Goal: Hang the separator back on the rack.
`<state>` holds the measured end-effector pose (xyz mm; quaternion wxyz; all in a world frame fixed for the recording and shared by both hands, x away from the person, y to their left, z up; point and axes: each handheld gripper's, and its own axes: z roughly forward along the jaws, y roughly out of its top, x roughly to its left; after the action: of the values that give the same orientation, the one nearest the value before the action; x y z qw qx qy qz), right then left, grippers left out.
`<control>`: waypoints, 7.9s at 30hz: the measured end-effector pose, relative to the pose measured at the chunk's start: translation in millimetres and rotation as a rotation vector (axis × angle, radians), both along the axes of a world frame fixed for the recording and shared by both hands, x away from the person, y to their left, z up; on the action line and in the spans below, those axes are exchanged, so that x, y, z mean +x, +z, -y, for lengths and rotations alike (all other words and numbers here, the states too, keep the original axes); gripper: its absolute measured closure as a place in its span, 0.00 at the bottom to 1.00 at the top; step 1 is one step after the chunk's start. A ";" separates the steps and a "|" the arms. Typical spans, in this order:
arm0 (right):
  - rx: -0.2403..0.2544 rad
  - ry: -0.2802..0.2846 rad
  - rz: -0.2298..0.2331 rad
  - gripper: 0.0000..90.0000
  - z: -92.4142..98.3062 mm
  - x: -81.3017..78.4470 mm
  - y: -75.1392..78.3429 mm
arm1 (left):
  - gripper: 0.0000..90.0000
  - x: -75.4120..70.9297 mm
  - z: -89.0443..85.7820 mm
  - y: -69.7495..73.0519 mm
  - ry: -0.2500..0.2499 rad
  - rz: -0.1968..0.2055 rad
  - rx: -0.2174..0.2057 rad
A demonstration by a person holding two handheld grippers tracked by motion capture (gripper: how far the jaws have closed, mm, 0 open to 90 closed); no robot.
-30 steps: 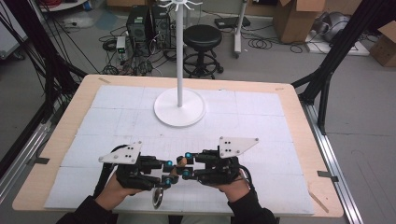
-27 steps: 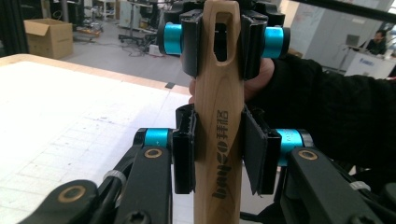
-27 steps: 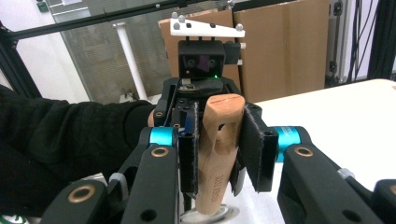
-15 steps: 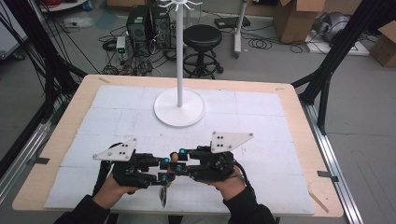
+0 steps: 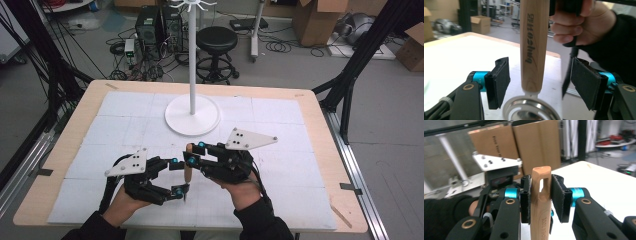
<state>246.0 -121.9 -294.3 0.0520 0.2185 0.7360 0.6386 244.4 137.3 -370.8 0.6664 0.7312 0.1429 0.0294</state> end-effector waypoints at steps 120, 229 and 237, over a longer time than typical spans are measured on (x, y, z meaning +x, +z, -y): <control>0.074 -0.171 -0.127 0.76 -24.2 -13.7 -20.9 | 0.81 -3.0 -4.8 12.8 0.069 -0.044 0.067; 0.071 0.102 0.074 0.80 -14.2 258.0 118.2 | 0.20 32.0 -121.0 -24.6 0.365 -0.096 -0.035; 0.066 0.026 0.085 0.53 -15.3 241.1 112.0 | 0.20 32.4 -122.2 -25.0 0.370 -0.097 -0.041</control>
<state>487.1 -106.6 -182.3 0.0678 0.1834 0.7146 0.6717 276.8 259.4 -395.8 0.6567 0.6794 0.3074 0.1130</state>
